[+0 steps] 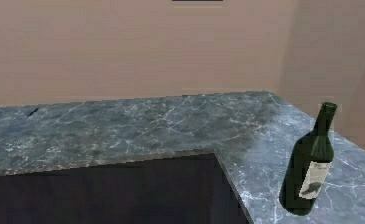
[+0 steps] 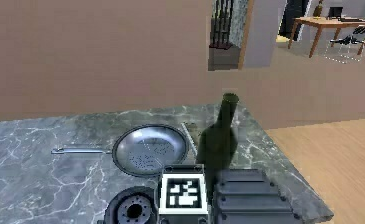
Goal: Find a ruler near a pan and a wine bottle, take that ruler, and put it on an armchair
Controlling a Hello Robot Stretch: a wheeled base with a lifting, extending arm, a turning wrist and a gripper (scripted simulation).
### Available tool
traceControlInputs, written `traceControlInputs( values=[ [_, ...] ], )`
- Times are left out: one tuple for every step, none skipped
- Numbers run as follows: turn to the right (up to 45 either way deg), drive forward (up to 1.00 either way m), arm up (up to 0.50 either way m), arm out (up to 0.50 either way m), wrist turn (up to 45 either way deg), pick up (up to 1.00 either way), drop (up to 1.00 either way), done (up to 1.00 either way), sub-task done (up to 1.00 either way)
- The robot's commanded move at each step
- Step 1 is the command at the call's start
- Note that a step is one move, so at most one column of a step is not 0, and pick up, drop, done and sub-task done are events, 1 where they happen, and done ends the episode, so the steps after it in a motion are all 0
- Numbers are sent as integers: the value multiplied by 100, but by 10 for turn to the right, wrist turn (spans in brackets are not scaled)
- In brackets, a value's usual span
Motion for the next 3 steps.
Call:
traceControlInputs(
  values=[
    [0,0,0,14,0,0,0,0,0],
    [0,0,0,0,450,0,0,0,0],
    [0,0,0,0,450,0,0,0,0]
  ],
)
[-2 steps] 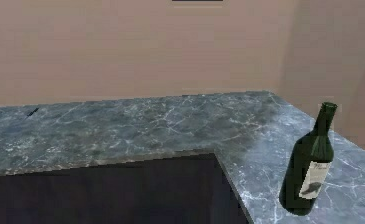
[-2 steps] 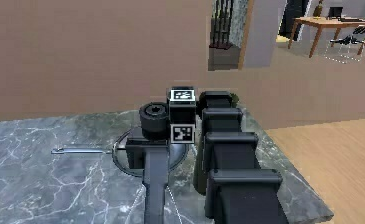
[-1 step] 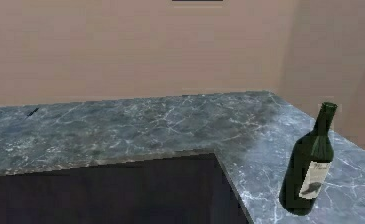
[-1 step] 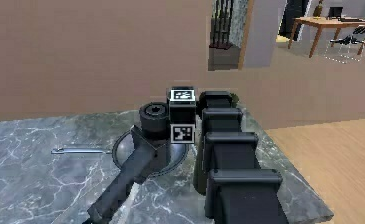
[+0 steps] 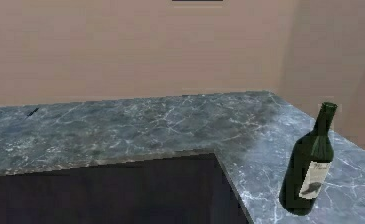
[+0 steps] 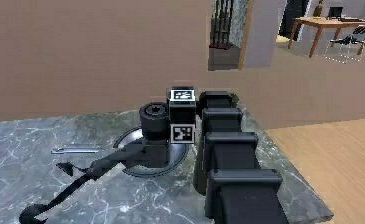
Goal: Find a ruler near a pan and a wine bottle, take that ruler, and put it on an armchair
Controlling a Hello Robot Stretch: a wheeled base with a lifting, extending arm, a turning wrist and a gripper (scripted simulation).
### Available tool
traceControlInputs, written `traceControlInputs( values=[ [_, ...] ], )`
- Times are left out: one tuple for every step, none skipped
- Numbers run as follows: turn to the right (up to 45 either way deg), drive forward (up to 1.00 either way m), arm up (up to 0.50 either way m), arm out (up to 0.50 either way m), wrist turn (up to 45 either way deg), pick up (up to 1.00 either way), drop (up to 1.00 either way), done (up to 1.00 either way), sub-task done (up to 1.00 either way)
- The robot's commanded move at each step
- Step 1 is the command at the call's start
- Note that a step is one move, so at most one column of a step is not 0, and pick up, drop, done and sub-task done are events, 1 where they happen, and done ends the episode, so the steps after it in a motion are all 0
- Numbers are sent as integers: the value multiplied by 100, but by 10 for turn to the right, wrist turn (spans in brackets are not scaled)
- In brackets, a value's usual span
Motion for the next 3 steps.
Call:
traceControlInputs(
  values=[
    [0,0,0,0,450,0,0,0,0],
    [0,0,0,0,450,0,0,0,0],
    [0,0,0,0,210,0,0,0,0]
  ],
)
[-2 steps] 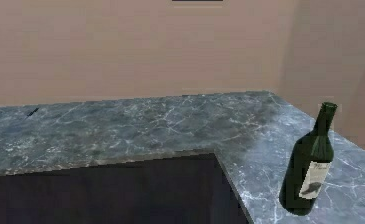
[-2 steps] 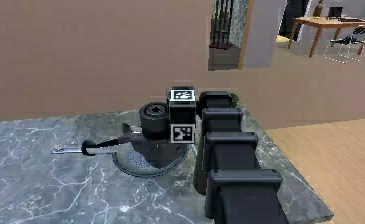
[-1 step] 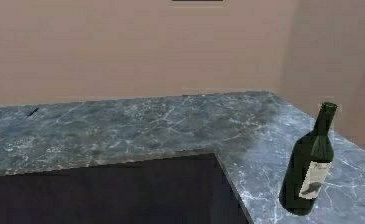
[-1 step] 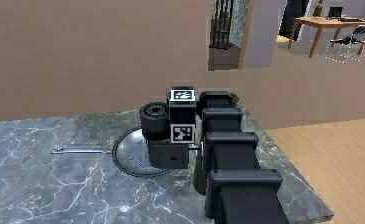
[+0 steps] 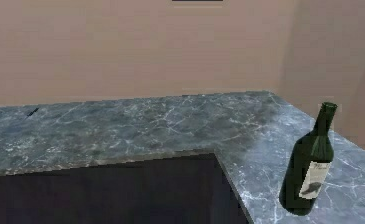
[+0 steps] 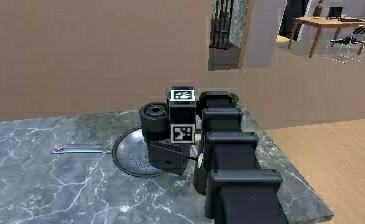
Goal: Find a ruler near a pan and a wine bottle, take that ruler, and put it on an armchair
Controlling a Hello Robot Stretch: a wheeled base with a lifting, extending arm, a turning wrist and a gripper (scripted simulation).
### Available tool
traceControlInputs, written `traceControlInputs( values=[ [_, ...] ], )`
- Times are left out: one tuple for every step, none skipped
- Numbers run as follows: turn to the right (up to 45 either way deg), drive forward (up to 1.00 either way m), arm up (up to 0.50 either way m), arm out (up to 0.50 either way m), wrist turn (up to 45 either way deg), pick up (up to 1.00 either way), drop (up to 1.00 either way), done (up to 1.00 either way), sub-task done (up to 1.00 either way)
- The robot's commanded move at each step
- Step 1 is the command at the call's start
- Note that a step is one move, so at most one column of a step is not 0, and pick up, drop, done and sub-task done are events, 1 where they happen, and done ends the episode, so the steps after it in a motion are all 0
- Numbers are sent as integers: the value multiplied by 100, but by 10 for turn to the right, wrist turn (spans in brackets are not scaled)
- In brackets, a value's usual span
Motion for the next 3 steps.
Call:
traceControlInputs(
  values=[
    [0,0,-8,0,0,0,0,0,0],
    [0,0,0,0,0,100,0,0,0],
    [0,0,8,0,0,0,0,0,0]
  ],
)
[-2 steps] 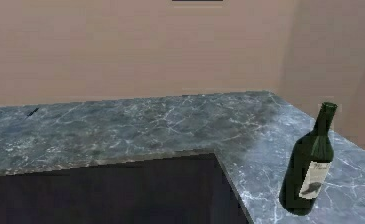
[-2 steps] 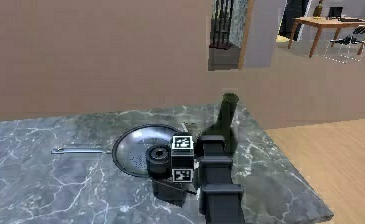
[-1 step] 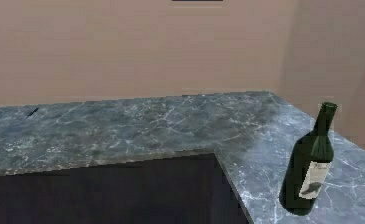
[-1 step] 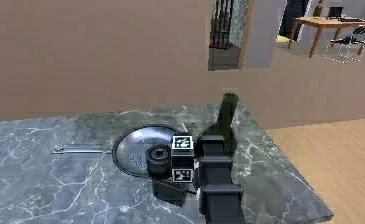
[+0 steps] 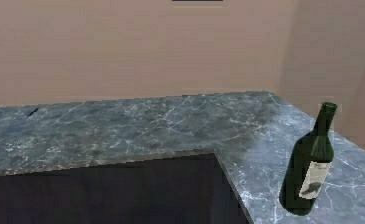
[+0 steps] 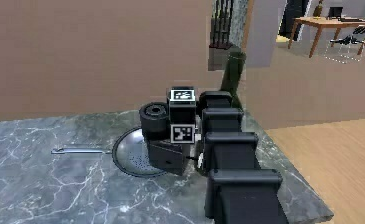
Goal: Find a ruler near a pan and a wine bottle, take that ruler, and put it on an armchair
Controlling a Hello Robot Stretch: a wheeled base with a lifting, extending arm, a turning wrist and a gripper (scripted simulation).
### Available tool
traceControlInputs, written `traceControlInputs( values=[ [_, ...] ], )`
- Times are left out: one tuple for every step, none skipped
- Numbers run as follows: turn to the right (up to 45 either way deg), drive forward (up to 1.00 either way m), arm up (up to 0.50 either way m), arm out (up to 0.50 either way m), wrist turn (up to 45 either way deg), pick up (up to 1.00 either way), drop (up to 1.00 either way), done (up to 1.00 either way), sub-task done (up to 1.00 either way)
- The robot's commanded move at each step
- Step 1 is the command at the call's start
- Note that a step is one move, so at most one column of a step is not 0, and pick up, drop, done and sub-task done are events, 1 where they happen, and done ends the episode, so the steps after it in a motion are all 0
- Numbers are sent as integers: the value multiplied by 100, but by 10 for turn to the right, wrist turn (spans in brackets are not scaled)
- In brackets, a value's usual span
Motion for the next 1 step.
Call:
traceControlInputs(
  values=[
    [0,0,0,0,-450,0,0,0,0]
  ],
)
